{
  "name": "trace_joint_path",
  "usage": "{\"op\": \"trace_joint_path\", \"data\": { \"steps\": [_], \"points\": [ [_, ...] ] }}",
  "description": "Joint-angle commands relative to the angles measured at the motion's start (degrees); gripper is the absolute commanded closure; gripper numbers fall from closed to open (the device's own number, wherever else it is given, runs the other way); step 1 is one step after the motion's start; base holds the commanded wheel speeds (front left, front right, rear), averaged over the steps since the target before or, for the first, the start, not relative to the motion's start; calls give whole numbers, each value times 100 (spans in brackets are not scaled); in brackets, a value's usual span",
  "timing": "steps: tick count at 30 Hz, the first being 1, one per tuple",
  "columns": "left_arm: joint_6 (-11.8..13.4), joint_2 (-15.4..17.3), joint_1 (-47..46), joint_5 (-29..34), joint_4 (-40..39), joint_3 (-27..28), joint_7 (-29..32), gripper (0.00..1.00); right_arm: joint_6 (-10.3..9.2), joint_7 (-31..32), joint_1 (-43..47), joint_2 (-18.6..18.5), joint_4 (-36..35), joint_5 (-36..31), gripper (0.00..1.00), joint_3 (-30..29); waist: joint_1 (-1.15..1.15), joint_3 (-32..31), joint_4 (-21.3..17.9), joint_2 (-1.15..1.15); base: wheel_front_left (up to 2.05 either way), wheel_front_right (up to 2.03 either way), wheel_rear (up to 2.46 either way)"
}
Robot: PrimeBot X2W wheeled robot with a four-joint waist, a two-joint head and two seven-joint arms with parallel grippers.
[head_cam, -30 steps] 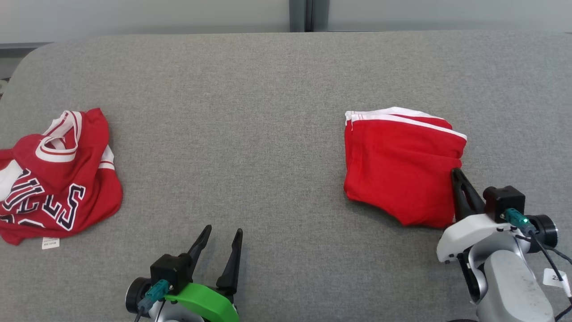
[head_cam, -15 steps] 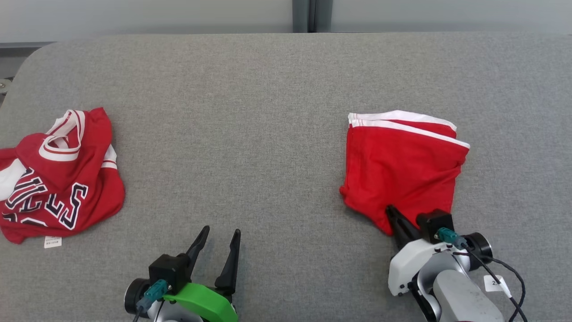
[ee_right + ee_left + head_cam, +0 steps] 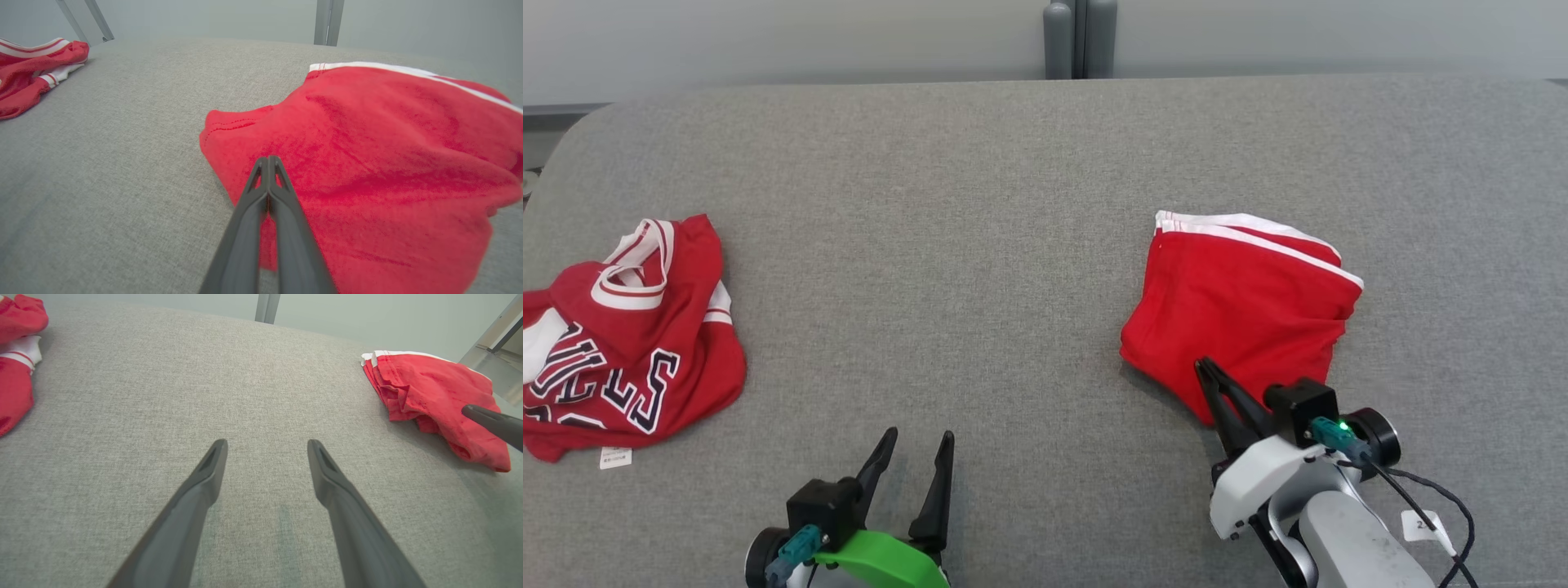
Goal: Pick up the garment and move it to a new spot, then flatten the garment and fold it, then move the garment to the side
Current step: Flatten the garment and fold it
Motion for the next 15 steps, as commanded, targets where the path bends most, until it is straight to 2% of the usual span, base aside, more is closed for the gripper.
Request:
{"op": "trace_joint_path", "data": {
  "steps": [1,6,10,15],
  "points": [
    [-19,2,101,-30,-7,46,-1,0,0,-17,118,-25,-152,2,0,-73,0,-104,-67,0,0,0,0],
    [-19,-7,372,-13,-114,280,-1,0,0,-18,780,-191,-1167,-188,0,-586,0,-385,-205,0,0,0,0],
    [-15,-21,620,70,-264,601,-1,0,0,-17,1405,-154,-1929,-245,0,-1198,0,-653,-282,0,0,0,0],
    [-16,-38,851,261,-475,919,-1,0,0,-17,1996,-126,-2361,-325,0,-1813,0,-880,-336,0,0,0,0]
  ]
}}
